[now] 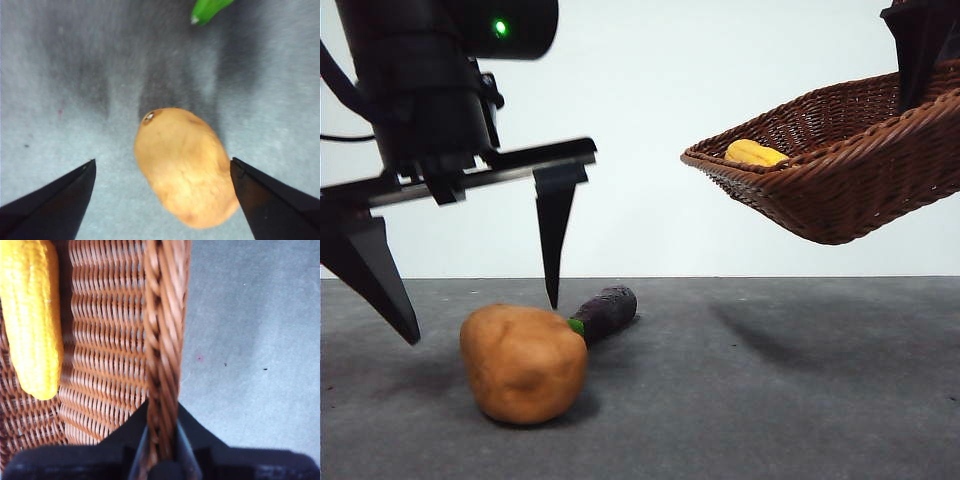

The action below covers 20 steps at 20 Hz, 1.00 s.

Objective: Help me put the vegetables on the table into the basket

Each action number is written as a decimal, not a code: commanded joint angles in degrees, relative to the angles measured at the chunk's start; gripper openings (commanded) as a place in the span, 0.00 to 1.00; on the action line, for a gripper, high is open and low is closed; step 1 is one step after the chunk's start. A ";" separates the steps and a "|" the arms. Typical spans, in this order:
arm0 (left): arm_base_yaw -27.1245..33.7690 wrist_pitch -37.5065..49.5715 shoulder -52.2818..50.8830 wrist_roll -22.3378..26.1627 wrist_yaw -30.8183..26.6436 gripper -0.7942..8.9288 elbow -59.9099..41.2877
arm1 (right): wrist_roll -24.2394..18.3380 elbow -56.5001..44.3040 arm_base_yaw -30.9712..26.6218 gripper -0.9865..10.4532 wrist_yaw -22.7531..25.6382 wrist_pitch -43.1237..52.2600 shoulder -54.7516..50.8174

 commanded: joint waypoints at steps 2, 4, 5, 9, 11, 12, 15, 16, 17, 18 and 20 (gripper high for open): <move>-0.50 1.27 2.97 -2.40 1.16 0.54 -0.44 | -0.24 -0.20 0.02 0.07 -0.63 0.74 0.24; -0.63 1.81 4.66 -3.58 2.12 0.54 -0.44 | -0.24 -0.20 0.02 0.07 -0.63 0.72 0.24; -0.63 2.71 5.46 -3.61 2.93 0.54 -0.44 | -0.24 -0.22 0.02 0.07 -0.63 0.72 0.24; -1.01 4.35 7.02 -3.61 4.28 0.53 -0.44 | -0.28 -0.22 0.02 0.07 -0.63 0.72 0.24; -1.03 4.55 6.99 -2.75 4.09 0.39 -0.44 | -0.33 -0.22 0.02 0.07 -0.63 0.81 0.24; -1.05 4.57 6.99 -1.90 4.11 0.25 -0.44 | -0.33 -0.22 0.02 0.07 -0.63 0.83 0.24; -1.01 4.61 6.25 2.97 4.00 0.07 -0.44 | -0.33 -0.22 0.02 0.07 -0.63 0.87 0.24; -1.01 4.63 5.79 4.11 3.87 0.07 -0.42 | -0.33 -0.22 0.02 0.07 -0.63 0.92 0.24; -1.01 4.83 5.14 5.95 3.87 0.07 -0.28 | -0.33 -0.22 0.02 0.07 -0.63 0.98 0.24; -0.98 4.70 4.50 8.11 3.87 0.07 0.17 | -0.33 -0.22 0.02 0.07 -0.63 1.01 0.24; -0.90 4.28 1.99 13.94 3.91 0.07 1.84 | -0.28 -0.22 0.02 0.07 -0.61 1.01 0.24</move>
